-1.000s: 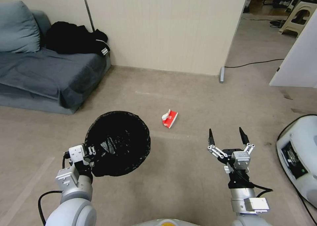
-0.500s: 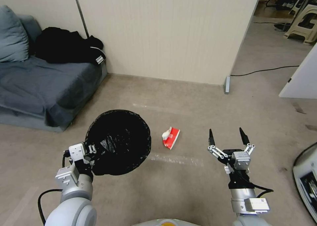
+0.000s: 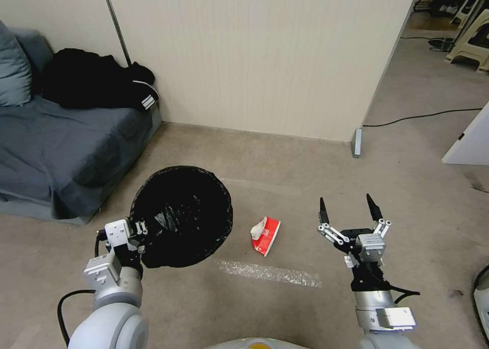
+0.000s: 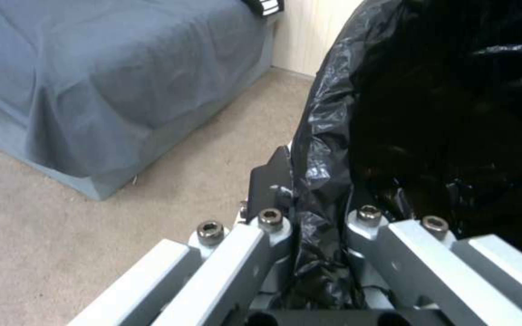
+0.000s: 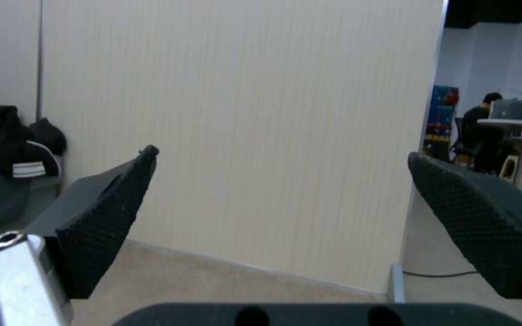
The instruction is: Pick up the trash bin, then pick up the garbage from the floor and place it into the trash bin.
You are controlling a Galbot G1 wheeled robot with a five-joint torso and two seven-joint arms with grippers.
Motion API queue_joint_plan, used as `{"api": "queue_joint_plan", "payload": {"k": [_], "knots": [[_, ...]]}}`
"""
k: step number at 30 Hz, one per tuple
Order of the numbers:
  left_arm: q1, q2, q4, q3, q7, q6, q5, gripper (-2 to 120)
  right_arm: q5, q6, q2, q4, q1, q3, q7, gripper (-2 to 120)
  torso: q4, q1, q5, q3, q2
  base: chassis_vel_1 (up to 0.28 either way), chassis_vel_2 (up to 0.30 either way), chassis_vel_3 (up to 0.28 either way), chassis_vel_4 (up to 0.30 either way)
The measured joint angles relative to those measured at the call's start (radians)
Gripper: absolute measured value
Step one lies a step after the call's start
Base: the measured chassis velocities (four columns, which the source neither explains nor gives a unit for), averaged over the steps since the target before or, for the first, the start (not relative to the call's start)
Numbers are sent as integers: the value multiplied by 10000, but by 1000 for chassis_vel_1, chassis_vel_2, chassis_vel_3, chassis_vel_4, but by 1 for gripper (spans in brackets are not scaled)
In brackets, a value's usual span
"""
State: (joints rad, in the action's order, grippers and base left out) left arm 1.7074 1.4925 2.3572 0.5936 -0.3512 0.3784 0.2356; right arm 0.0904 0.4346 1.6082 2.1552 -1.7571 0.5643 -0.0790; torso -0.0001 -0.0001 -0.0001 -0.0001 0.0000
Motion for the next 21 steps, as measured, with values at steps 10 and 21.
{"api": "queue_joint_plan", "payload": {"k": [10, 21], "knots": [[-180, -61, -204, -58, -2, -16, 31, 3, 13, -570, -457, 0, 746, -165, 287, 100, 3, 1, 2, 0, 0, 0, 0, 0, 0], [-795, -251, -655, -76, 24, 105, -80, 3, -1074, -3168, -1860, 242, 2447, -1241, 1394, 100, 2, 1, 1, 0, 0, 0, 0, 0, 0]]}}
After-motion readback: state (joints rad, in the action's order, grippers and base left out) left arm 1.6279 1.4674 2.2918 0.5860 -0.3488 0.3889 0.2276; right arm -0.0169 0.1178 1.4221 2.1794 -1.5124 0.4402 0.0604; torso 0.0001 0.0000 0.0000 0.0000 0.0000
